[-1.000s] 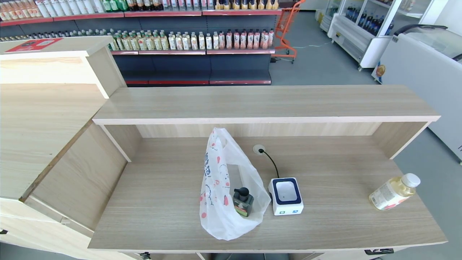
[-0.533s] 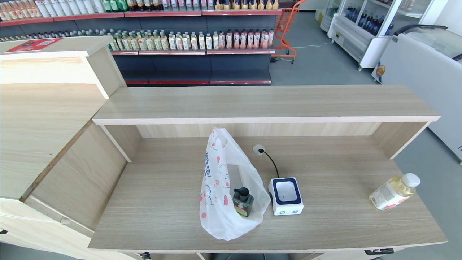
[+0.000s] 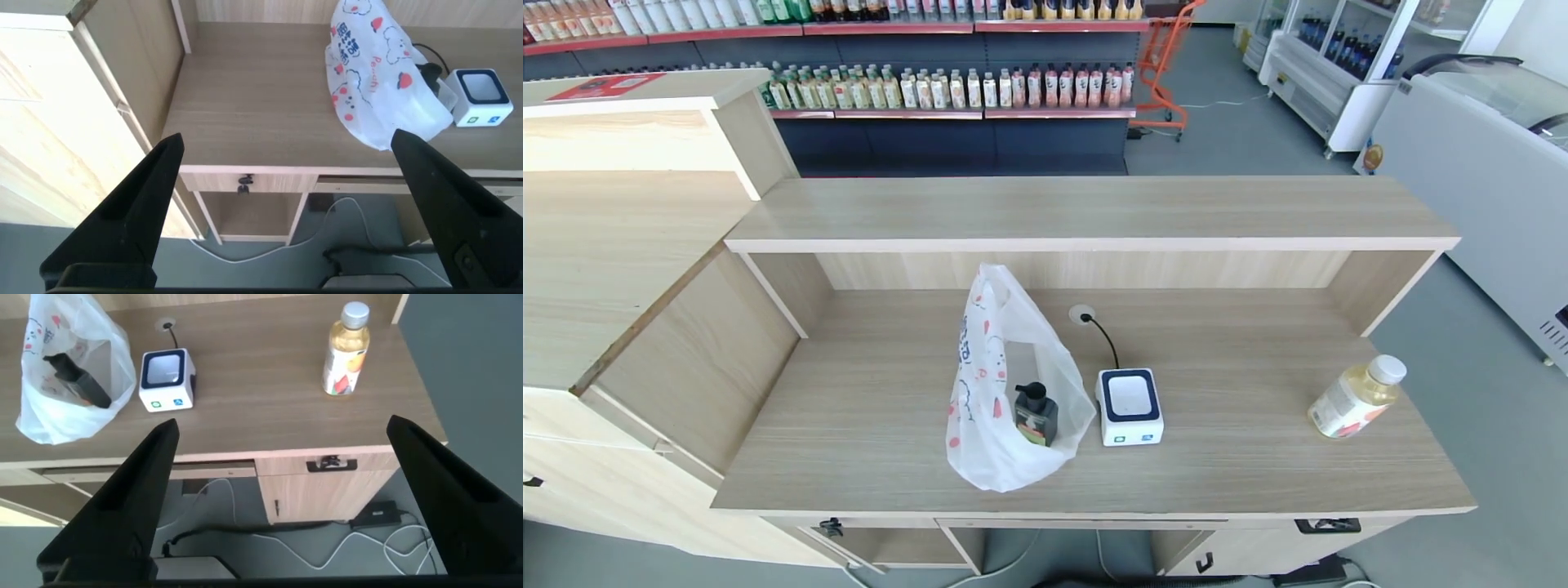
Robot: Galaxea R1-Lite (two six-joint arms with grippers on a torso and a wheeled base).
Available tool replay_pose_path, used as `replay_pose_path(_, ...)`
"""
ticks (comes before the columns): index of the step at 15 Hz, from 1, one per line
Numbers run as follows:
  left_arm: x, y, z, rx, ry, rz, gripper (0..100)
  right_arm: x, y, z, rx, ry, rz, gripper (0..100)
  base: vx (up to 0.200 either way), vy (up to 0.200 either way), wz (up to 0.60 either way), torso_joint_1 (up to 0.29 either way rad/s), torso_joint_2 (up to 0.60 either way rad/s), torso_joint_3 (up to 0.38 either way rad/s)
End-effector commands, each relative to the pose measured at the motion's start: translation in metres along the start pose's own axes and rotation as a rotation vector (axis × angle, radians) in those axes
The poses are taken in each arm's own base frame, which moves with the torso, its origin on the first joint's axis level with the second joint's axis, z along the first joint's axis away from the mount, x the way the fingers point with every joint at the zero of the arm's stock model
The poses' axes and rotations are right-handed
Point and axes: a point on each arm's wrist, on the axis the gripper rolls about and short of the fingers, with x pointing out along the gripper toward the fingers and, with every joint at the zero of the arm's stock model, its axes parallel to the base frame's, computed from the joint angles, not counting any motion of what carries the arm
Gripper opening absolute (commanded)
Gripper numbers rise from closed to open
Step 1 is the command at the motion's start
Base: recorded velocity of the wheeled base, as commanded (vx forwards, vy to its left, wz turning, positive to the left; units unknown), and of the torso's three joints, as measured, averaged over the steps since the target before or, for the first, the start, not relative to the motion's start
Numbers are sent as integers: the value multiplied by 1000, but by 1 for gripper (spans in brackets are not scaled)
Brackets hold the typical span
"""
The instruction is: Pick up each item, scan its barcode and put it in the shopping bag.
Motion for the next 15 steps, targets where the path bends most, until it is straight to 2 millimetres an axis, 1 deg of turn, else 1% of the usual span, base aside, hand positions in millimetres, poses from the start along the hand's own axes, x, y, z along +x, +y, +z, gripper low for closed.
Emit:
replay_pose_path(1,0,0,0,-2,-1,1,100,0,0,0,0,5,1,100,0,0,0,0,0,0)
replay_pose_path(2,0,0,0,3,-1,1,100,0,0,0,0,5,1,100,0,0,0,0,0,0)
replay_pose_path(15,0,0,0,6,-1,-1,100,0,0,0,0,5,1,100,0,-200,0,4,0,0)
